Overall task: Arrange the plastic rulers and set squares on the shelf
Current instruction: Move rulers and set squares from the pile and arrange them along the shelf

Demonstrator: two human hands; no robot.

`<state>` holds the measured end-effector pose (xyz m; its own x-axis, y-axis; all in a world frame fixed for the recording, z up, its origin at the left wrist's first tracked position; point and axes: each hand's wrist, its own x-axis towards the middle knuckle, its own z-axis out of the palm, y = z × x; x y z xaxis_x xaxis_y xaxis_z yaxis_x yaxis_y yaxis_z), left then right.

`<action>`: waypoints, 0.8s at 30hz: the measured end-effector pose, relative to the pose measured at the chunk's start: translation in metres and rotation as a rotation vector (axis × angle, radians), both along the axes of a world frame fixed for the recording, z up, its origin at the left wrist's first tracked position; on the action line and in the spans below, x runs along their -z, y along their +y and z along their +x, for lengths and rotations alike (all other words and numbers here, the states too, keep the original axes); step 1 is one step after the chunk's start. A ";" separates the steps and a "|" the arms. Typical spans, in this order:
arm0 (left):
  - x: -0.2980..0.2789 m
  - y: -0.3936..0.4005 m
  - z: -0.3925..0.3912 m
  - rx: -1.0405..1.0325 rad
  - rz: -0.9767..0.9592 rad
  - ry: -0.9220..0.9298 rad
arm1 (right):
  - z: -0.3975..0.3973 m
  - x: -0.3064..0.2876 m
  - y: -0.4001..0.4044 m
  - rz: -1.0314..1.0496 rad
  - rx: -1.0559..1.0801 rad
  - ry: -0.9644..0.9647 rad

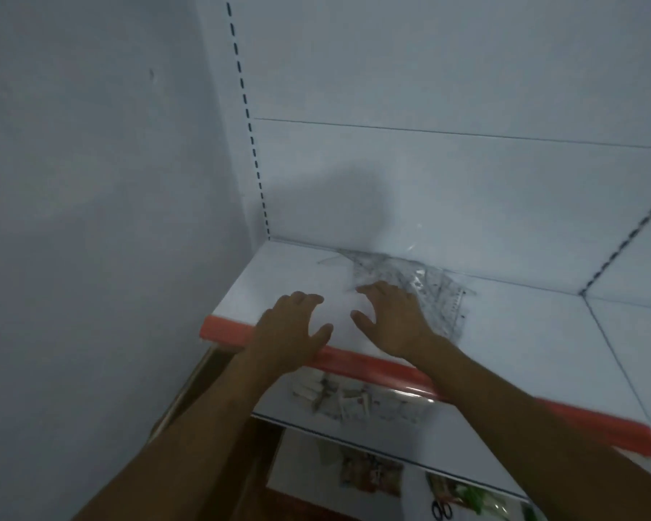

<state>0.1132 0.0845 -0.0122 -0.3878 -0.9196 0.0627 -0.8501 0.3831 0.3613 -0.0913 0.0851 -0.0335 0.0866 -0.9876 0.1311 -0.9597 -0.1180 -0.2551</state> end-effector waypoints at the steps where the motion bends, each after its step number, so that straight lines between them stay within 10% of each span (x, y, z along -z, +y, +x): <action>1: 0.004 -0.003 -0.010 0.038 0.015 0.025 | -0.011 0.004 0.006 0.013 0.045 -0.012; 24: 0.067 -0.075 -0.119 0.043 -0.166 -0.022 | -0.088 0.059 0.011 -0.233 0.507 -0.091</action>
<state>-0.0060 0.0097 -0.0797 -0.4299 -0.8797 0.2031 -0.8385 0.4724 0.2716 -0.1790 0.0963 -0.0924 -0.4132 -0.8466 0.3354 -0.8862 0.2890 -0.3622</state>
